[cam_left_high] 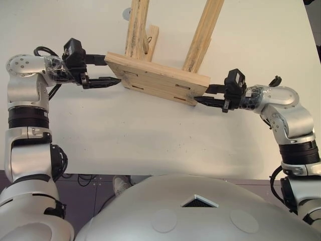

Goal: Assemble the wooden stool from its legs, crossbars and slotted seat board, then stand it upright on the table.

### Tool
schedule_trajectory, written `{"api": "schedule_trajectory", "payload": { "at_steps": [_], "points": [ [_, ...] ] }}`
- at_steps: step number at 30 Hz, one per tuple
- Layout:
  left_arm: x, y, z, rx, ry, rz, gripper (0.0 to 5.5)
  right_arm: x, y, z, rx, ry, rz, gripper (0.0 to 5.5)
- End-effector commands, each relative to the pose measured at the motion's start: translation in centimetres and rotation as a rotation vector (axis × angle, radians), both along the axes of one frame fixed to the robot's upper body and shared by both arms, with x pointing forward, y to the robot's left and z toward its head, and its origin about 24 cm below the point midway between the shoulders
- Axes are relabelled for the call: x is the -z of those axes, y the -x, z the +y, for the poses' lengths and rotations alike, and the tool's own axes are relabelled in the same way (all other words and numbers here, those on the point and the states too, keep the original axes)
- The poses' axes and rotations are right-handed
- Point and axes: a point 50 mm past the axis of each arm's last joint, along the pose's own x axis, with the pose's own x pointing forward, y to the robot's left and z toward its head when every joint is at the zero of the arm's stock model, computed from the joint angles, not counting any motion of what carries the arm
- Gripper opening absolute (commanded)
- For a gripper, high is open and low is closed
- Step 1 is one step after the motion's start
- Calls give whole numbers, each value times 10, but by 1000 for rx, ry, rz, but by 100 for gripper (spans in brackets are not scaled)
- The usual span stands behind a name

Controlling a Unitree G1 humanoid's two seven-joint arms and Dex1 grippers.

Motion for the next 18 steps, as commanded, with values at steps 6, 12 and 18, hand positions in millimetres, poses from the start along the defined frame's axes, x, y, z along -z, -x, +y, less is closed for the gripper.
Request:
{"api": "schedule_trajectory", "payload": {
  "at_steps": [6, 12, 18],
  "points": [
    [8, 1, -24, 28, 79, 0, 185, -7, -14, -26, -122, 36, 31, 142],
    [12, 10, -34, 44, 151, 96, 167, -14, -17, -29, -172, -6, 132, 142],
    [-37, 28, -45, -58, 325, 220, 163, -67, -19, -20, -188, -242, 423, 142]
  ]
}}
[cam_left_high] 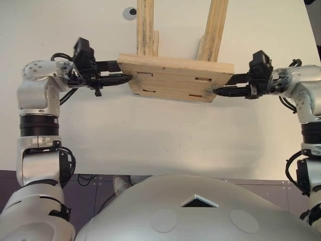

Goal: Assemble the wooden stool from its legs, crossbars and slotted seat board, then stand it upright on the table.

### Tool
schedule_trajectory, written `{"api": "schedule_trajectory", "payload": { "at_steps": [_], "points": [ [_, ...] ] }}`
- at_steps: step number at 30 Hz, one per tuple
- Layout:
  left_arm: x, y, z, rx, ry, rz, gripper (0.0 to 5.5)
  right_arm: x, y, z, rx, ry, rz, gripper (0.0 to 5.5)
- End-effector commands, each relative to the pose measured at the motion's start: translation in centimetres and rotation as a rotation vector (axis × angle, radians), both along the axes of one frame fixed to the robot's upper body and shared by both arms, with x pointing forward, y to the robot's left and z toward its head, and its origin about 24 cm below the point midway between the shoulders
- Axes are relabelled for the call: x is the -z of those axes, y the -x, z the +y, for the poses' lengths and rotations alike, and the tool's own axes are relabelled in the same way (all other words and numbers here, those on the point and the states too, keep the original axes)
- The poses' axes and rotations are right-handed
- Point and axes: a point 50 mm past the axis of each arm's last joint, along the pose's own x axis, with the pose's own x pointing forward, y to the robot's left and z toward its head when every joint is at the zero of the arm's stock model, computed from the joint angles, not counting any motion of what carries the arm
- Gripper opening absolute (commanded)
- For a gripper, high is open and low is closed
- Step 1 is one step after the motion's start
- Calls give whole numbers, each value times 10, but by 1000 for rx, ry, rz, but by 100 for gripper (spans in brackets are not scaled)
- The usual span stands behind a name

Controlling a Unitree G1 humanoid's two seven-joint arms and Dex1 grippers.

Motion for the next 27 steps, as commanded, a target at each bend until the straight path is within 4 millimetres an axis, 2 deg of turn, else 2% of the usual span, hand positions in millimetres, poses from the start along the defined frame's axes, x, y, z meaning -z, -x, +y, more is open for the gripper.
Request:
{"api": "schedule_trajectory", "payload": {
  "at_steps": [1, 3, 5, 7, 9, 11, 14, 16, 20, 24, 25, 27],
  "points": [
    [-28, 17, -20, -43, 82, 133, 163, -37, 5, 18, -72, -211, 266, 142],
    [-45, 28, -25, -94, 139, 238, 163, -53, 9, 15, -55, -272, 365, 142],
    [-55, 29, -26, -188, 210, 333, 163, -66, 12, 13, -38, -328, 445, 142],
    [-65, 22, -22, -320, 256, 384, 163, -82, 10, 11, -44, -401, 498, 142],
    [-81, 8, -15, -469, 325, 362, 163, -96, 3, 8, -57, -485, 516, 141],
    [-97, -4, -11, -559, 393, 339, 163, -104, -3, 7, -56, -538, 520, 138],
    [-114, -26, -17, -689, 418, 364, 163, -111, -23, 12, -14, -609, 558, 134],
    [-115, -41, -21, -755, 388, 433, 163, -111, -35, 18, 36, -627, 585, 134],
    [-103, -72, -22, -885, 366, 598, 163, -101, -60, 22, 198, -647, 709, 133],
    [-79, -101, -34, -952, 296, 647, 163, -64, -81, 28, 456, -538, 769, 133],
    [-72, -105, -34, -970, 292, 650, 181, -55, -82, 30, 489, -517, 783, 133],
    [-64, -111, -30, -994, 321, 630, 208, -45, -83, 32, 518, -515, 803, 185]
  ]
}}
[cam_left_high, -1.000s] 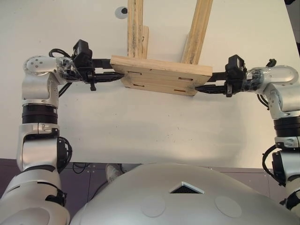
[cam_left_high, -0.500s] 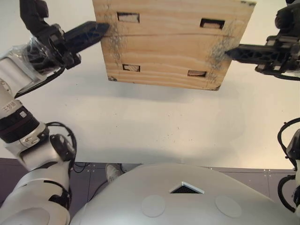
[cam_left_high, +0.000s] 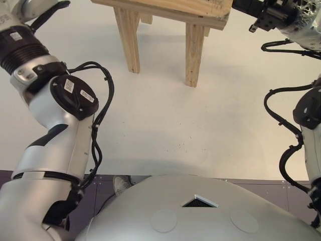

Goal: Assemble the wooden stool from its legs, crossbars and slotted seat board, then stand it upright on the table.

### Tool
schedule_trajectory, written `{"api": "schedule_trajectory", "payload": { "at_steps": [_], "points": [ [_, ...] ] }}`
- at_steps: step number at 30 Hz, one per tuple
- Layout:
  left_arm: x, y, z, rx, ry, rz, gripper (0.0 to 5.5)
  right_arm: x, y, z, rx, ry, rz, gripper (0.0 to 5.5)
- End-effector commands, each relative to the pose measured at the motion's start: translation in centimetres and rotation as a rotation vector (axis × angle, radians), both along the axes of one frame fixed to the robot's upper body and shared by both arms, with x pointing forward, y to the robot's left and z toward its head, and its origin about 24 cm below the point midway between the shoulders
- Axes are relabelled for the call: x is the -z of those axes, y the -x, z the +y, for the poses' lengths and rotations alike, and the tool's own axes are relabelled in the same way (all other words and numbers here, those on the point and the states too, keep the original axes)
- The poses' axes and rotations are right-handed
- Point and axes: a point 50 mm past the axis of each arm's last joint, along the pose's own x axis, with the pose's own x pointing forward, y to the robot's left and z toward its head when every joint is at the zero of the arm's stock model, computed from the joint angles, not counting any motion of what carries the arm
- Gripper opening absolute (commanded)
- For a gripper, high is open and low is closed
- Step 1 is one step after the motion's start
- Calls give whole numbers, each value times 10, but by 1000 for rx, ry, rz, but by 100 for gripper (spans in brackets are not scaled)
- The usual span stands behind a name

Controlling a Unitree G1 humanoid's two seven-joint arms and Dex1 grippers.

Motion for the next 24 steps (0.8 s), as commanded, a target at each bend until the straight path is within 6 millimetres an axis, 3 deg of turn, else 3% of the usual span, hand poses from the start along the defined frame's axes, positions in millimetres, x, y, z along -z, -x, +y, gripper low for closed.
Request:
{"api": "schedule_trajectory", "payload": {
  "at_steps": [1, 6, 8, 10, 14, 17, 19, 21, 24],
  "points": [
    [35, -9, 0, -37, -22, 65, 226, 28, -5, 9, 46, 96, 82, 208],
    [14, -12, 32, -253, 3, -224, 302, 44, -3, -8, 168, 93, 75, 295],
    [4, -3, 52, -392, -47, -393, 302, 44, -2, -22, 285, 74, -20, 295],
    [8, 19, 67, -489, -132, -524, 283, 47, 9, -30, 410, 96, -164, 299],
    [55, 57, 73, -570, -381, -492, 220, 63, 37, -28, 702, 283, -365, 242],
    [117, 94, 64, -542, -588, -334, 162, 100, 60, -5, 920, 714, -389, 180],
    [141, 110, 53, -508, -633, -282, 132, 112, 73, 17, 967, 903, -454, 145],
    [155, 118, 39, -475, -660, -262, 94, 115, 80, 31, 1009, 977, -504, 104],
    [161, 123, 8, -411, -657, -300, 34, 116, 82, 30, 1078, 1017, -506, 38]
  ]
}}
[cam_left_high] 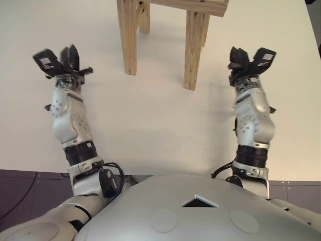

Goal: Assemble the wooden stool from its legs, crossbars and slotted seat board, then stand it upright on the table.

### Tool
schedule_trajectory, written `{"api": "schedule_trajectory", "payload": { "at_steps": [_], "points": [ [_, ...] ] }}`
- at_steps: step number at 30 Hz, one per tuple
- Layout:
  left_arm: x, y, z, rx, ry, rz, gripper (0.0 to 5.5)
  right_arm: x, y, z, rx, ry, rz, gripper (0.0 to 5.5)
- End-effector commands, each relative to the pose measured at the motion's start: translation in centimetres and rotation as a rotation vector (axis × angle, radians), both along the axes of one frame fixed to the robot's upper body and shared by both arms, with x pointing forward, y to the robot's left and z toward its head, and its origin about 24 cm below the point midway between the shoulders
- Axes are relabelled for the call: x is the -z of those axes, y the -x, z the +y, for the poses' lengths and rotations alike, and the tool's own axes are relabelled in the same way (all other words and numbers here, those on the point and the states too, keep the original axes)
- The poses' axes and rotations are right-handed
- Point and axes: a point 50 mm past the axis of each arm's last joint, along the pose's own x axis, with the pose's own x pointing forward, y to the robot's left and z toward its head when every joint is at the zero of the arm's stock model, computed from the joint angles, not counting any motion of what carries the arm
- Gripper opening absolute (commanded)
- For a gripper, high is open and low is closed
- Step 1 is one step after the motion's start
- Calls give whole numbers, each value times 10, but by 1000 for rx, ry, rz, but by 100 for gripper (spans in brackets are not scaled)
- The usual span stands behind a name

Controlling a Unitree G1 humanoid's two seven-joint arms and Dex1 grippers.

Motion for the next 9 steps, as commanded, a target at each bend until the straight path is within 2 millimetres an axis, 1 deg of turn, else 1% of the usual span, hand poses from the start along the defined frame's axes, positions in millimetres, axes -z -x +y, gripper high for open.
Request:
{"api": "schedule_trajectory", "payload": {
  "at_steps": [1, 2, 5, 9],
  "points": [
    [0, 2, -35, 78, -23, -38, 22, -3, -1, -6, 68, 42, -37, 25],
    [1, 2, -42, 91, -20, -43, 4, -3, -3, -10, 72, 52, -39, 5],
    [6, 3, -55, 99, -21, -51, 1, -3, -11, -16, 68, 65, -37, 1],
    [13, 11, -58, 35, 5, -53, 1, -13, -18, -16, -8, 115, -69, 1]
  ]
}}
